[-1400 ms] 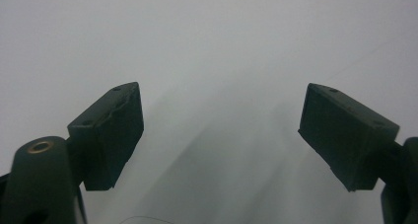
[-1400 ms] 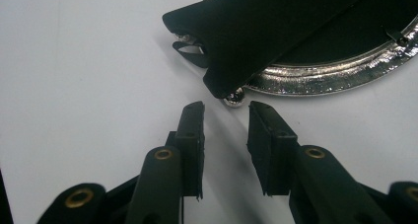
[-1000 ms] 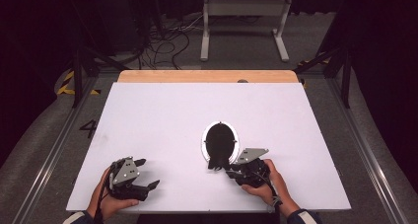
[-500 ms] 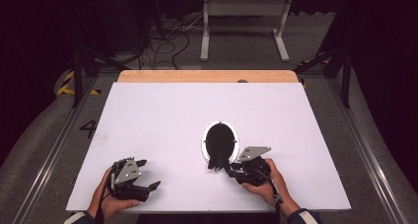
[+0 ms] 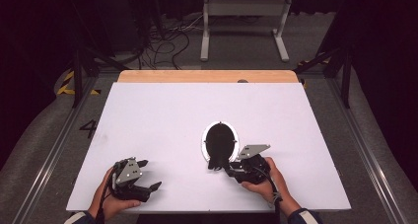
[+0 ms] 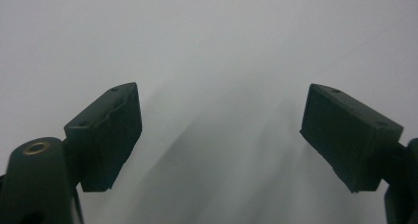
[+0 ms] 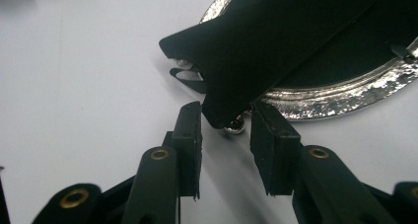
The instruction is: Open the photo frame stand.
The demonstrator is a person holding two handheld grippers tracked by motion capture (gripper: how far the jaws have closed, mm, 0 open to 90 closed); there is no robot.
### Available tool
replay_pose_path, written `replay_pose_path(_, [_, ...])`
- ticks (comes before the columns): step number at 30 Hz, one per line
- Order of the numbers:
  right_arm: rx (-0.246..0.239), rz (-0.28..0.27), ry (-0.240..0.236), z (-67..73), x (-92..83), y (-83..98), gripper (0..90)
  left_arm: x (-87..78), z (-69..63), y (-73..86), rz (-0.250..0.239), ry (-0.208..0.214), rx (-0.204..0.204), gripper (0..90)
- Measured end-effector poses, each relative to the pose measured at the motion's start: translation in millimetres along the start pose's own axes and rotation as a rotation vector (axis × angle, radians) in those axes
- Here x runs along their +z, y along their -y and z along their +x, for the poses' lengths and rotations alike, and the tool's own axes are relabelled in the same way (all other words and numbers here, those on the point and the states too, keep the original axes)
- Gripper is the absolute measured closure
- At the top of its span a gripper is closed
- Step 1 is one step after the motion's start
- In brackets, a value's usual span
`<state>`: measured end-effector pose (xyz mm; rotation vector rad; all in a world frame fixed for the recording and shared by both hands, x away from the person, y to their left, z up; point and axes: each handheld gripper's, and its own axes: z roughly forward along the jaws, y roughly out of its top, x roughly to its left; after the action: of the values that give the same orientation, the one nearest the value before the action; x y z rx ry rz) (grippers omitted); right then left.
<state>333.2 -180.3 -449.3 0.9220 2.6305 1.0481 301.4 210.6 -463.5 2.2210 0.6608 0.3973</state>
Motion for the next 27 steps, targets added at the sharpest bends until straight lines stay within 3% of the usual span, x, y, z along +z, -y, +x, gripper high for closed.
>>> replay_pose_path(9, [0.005, -0.004, 0.002, 0.6, 2.3, -0.4, 66.9, 2.1, -0.5, -0.2, 0.008, 0.005, 0.000, 16.0])
replay_pose_path(14, [0.071, -0.034, -0.050, -4.9, 1.6, 0.7, 66.5, 2.6, -0.2, -0.4, 0.010, 0.007, 0.000, 15.9])
replay_pose_path(16, [0.105, -0.050, -0.076, -8.1, 1.0, 0.4, 65.4, 3.7, -0.2, -0.6, 0.014, 0.008, 0.000, 15.7])
replay_pose_path(17, [0.149, -0.070, -0.105, -11.1, 0.3, 0.0, 64.7, 5.0, -0.3, -1.1, 0.019, 0.011, -0.001, 15.7])
replay_pose_path(21, [0.218, -0.106, -0.172, -17.6, -1.2, -0.8, 65.4, 6.7, -0.6, -2.7, 0.016, 0.016, -0.001, 15.7])
replay_pose_path(22, [0.274, -0.123, -0.211, -21.9, -0.4, -0.2, 65.2, 7.8, -0.4, -3.7, 0.016, 0.017, -0.002, 15.6])
replay_pose_path(23, [0.274, -0.123, -0.211, -21.9, -0.4, -0.2, 65.2, 7.8, -0.4, -3.7, 0.016, 0.017, -0.002, 15.6])
replay_pose_path(25, [0.349, -0.129, -0.260, -27.3, 2.3, 0.6, 64.6, 9.3, -0.4, -5.2, 0.021, 0.016, -0.005, 15.6])
replay_pose_path(26, [0.449, -0.139, -0.335, -35.5, 6.7, 2.1, 64.1, 10.6, -0.1, -6.2, 0.020, 0.019, -0.003, 15.5])
replay_pose_path(27, [0.449, -0.139, -0.335, -35.5, 6.7, 2.1, 64.1, 11.3, -0.4, -7.0, 0.023, 0.019, -0.005, 15.5])
